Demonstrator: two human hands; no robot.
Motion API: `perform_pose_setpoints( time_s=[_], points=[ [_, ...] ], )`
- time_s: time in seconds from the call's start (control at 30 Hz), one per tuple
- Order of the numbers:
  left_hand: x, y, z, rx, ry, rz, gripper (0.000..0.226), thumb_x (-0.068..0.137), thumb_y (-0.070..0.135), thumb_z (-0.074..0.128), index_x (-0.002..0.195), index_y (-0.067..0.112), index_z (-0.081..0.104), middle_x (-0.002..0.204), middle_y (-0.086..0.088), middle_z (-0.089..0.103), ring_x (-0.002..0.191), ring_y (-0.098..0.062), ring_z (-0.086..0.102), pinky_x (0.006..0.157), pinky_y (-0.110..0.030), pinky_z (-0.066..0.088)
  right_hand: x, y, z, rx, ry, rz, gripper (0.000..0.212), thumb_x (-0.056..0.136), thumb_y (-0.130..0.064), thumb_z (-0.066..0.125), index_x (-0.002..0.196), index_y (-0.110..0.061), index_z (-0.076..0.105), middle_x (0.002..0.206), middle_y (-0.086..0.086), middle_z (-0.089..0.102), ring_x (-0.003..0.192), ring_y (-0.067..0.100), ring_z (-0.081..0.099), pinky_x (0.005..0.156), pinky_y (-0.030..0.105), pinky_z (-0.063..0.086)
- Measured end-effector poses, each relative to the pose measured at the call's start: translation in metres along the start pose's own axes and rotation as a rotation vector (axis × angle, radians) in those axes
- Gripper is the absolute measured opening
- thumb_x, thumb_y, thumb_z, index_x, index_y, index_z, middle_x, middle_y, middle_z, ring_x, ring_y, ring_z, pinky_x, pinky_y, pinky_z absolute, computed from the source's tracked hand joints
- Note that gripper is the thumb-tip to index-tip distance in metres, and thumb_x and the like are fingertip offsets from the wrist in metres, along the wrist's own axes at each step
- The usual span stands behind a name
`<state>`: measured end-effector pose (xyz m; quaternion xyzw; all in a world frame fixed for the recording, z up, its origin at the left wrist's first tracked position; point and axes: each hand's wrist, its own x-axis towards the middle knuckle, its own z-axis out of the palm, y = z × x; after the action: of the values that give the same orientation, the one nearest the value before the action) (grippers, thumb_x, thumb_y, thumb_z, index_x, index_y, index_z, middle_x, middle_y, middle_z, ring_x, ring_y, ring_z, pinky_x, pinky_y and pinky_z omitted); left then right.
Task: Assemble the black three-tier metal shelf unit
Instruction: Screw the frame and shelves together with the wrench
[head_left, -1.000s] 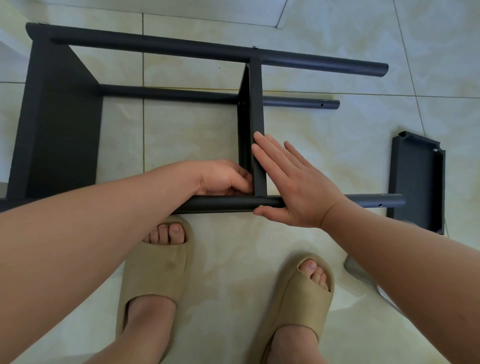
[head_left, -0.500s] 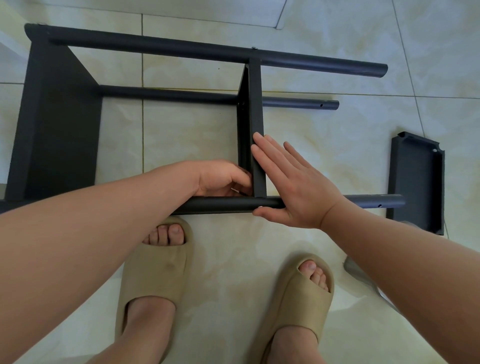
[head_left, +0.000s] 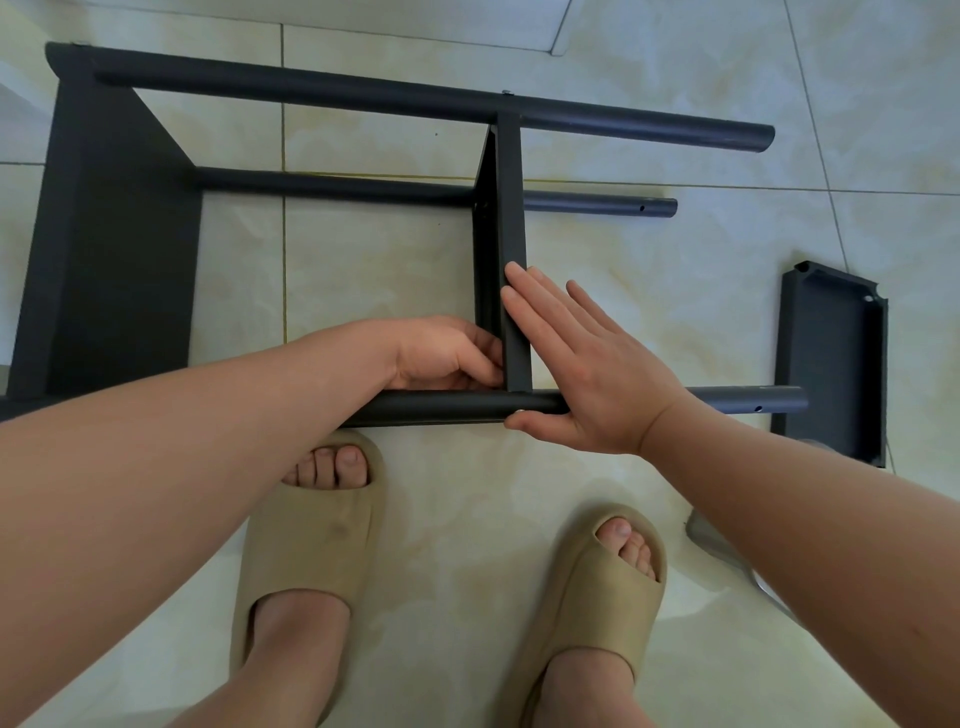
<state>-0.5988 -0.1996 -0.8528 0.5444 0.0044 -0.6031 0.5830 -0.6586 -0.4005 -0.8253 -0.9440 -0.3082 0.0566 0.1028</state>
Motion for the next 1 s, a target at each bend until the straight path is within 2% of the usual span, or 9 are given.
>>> perform_pose_setpoints(
  time_s=[0.13,0.2,0.3,0.4,0.47,0.6,0.7,0.8,1.0],
  points=[
    [-0.0019,0.0029,0.0013,-0.018,-0.028,0.012,0.026,0.092,-0.018,0.040,0.093,0.001,0.058,0.073,-0.007,0.070,0.064,-0.016,0.070,0.060,-0.023,0.055,0.0004,-0.0002,0.0000,0.004,0.000,0.003,0.098,0.093,-0.068,0.045,0.158,0.001,0.021,0.168,0.016,0.012,0.156,0.029,0.010,0.125,0.052,0.018],
    [-0.0021,0.0033,0.0029,-0.014,-0.031,0.008,0.024,0.094,-0.014,0.039,0.094,0.000,0.059,0.074,-0.007,0.070,0.066,-0.016,0.069,0.061,-0.024,0.055,0.0002,-0.0002,0.0000,0.000,-0.003,0.004,0.099,0.093,-0.068,0.045,0.158,0.001,0.020,0.168,0.016,0.011,0.156,0.029,0.009,0.125,0.051,0.017],
    [0.0004,0.0014,0.0028,0.069,0.015,-0.002,0.018,0.098,0.000,0.047,0.099,0.000,0.064,0.091,-0.014,0.070,0.080,-0.021,0.068,0.075,-0.030,0.056,0.0003,0.0002,0.0005,0.001,-0.008,0.003,0.099,0.093,-0.069,0.045,0.158,0.001,0.019,0.168,0.015,0.010,0.156,0.028,0.007,0.125,0.051,0.017],
    [0.0012,-0.0007,0.0016,0.139,0.057,-0.025,0.014,0.095,0.000,0.054,0.102,-0.002,0.066,0.101,-0.023,0.066,0.090,-0.030,0.064,0.088,-0.039,0.052,0.0005,-0.0001,0.0007,0.006,-0.004,0.004,0.099,0.093,-0.069,0.044,0.158,0.001,0.020,0.168,0.016,0.011,0.156,0.029,0.008,0.125,0.051,0.017],
    [0.0011,-0.0015,0.0010,0.124,0.059,-0.028,0.016,0.090,-0.002,0.058,0.105,-0.004,0.063,0.099,-0.024,0.063,0.086,-0.031,0.062,0.083,-0.036,0.053,0.0004,-0.0004,0.0005,0.007,0.000,0.003,0.099,0.093,-0.069,0.045,0.158,0.001,0.021,0.168,0.016,0.011,0.156,0.029,0.009,0.125,0.051,0.017],
    [0.0016,-0.0014,-0.0003,0.091,0.041,-0.016,0.017,0.092,-0.009,0.050,0.094,-0.001,0.064,0.083,-0.017,0.065,0.070,-0.021,0.065,0.071,-0.027,0.056,0.0002,0.0001,0.0002,0.004,0.002,0.003,0.099,0.092,-0.069,0.046,0.158,0.002,0.021,0.168,0.016,0.012,0.156,0.030,0.010,0.125,0.052,0.019],
    [0.0013,-0.0014,-0.0012,0.060,0.031,-0.011,0.019,0.092,-0.012,0.048,0.095,-0.001,0.064,0.081,-0.015,0.066,0.068,-0.019,0.067,0.069,-0.025,0.057,0.0002,0.0002,0.0005,0.003,0.000,0.003,0.099,0.092,-0.068,0.046,0.158,0.002,0.021,0.168,0.016,0.012,0.156,0.030,0.010,0.125,0.052,0.018],
    [0.0009,-0.0013,-0.0014,0.043,0.017,-0.001,0.020,0.092,-0.012,0.048,0.101,-0.003,0.063,0.088,-0.018,0.066,0.073,-0.021,0.068,0.071,-0.026,0.058,0.0001,0.0001,0.0006,0.000,-0.004,0.004,0.099,0.092,-0.068,0.046,0.158,0.001,0.020,0.168,0.016,0.011,0.156,0.029,0.009,0.125,0.051,0.018],
    [-0.0003,0.0018,0.0005,-0.008,-0.025,0.014,0.024,0.091,-0.016,0.045,0.096,0.001,0.060,0.081,-0.011,0.069,0.070,-0.019,0.070,0.065,-0.026,0.057,0.0000,0.0002,-0.0003,0.002,-0.010,0.005,0.099,0.093,-0.069,0.045,0.158,0.001,0.019,0.168,0.015,0.011,0.156,0.029,0.008,0.125,0.051,0.017]
  ],
)
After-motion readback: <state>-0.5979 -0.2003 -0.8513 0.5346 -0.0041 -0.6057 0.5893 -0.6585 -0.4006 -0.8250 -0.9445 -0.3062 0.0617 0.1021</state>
